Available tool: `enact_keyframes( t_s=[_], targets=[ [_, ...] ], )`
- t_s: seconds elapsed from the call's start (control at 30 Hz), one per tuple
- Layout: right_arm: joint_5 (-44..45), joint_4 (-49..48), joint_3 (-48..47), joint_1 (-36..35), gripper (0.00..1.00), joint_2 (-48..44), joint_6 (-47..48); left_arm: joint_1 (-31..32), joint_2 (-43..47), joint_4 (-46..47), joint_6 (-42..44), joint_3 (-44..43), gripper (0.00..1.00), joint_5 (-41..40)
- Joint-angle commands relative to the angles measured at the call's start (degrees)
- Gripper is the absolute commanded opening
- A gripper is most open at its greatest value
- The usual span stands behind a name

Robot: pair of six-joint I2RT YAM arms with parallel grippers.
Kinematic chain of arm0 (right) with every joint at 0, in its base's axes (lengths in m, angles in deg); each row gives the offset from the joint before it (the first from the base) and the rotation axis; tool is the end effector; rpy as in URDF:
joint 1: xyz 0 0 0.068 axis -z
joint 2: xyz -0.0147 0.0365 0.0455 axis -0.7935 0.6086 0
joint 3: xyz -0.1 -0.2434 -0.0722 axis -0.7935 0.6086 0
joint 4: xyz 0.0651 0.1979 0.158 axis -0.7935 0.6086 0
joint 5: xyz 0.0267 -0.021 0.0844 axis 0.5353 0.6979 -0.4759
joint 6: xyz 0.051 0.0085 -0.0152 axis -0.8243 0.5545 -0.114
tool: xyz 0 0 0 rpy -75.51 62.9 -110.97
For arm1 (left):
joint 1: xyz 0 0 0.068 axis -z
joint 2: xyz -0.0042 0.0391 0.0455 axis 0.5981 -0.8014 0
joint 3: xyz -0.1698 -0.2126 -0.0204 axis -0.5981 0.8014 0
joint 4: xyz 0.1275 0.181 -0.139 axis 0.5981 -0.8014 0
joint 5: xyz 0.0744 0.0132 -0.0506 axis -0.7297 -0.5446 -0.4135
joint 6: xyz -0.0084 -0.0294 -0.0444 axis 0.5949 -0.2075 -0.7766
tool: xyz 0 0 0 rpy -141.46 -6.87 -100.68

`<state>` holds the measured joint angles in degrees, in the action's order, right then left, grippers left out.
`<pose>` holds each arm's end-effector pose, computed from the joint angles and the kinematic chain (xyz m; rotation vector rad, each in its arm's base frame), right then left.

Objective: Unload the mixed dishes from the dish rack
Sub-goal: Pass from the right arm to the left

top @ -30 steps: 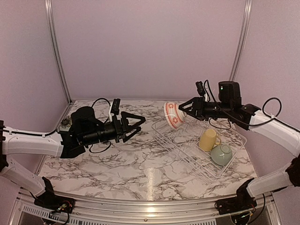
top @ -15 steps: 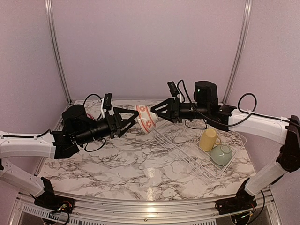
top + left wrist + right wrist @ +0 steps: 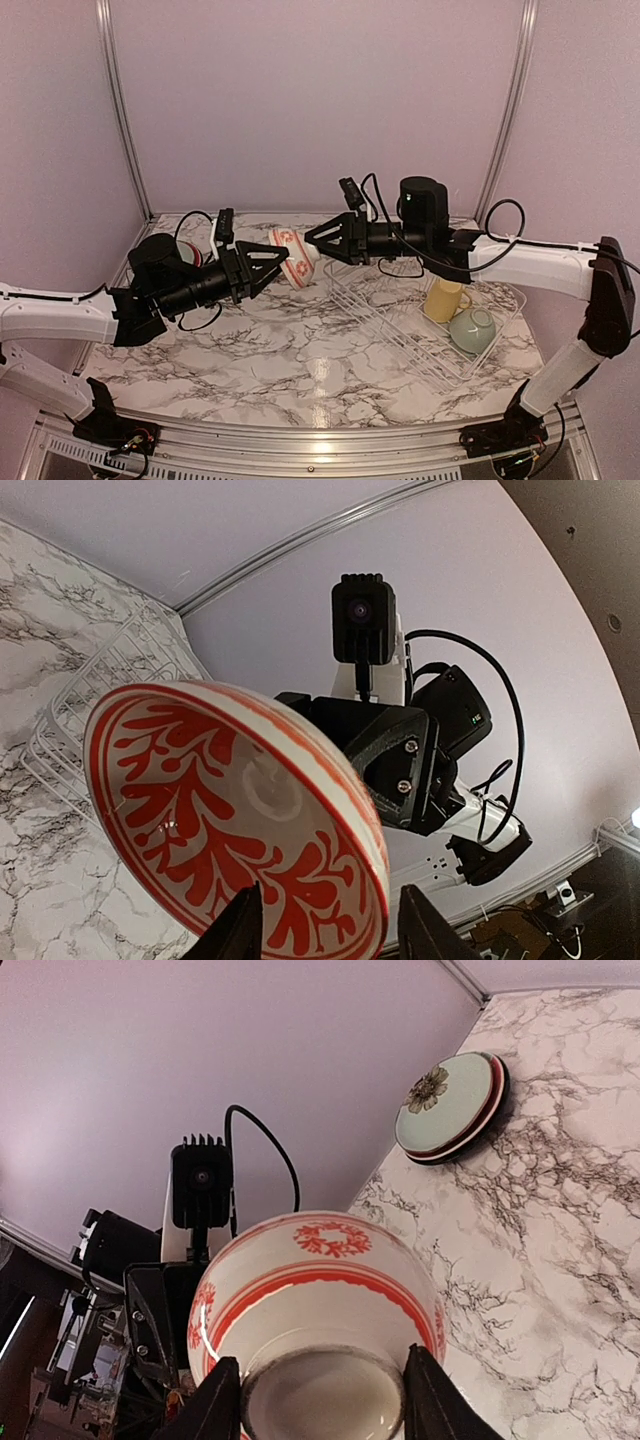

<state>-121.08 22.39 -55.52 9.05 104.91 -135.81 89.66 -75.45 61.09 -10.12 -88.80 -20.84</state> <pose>0.2489 0.2663 0.3131 -0.4988 2.0026 1.6698 0.1627 -0.2263 0.2934 0.0476 1.6820 -1.7318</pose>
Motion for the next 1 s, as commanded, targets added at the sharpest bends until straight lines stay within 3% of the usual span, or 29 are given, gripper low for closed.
enact_keyframes(
  t_s=[0.0,0.53,0.77,0.97],
  targets=[
    [-2.76,-7.40,-2.22,-1.05,0.00,0.24,-1.60,-0.15,-0.36,4.74,-1.54,0.87,0.45,0.36],
    [-4.02,-10.25,-0.63,-2.45,0.00,1.98,-2.06,-0.14,3.38,4.20,-3.61,3.40,0.00,-2.09],
    [-3.66,-10.97,-0.77,-2.57,0.20,2.69,-2.21,-0.19,6.75,3.14,-3.75,5.20,0.00,-3.95],
    [-3.44,-9.89,-1.34,-2.59,0.53,3.79,-1.05,-0.16,10.77,-2.34,-2.90,6.13,0.00,-6.21]
  ],
)
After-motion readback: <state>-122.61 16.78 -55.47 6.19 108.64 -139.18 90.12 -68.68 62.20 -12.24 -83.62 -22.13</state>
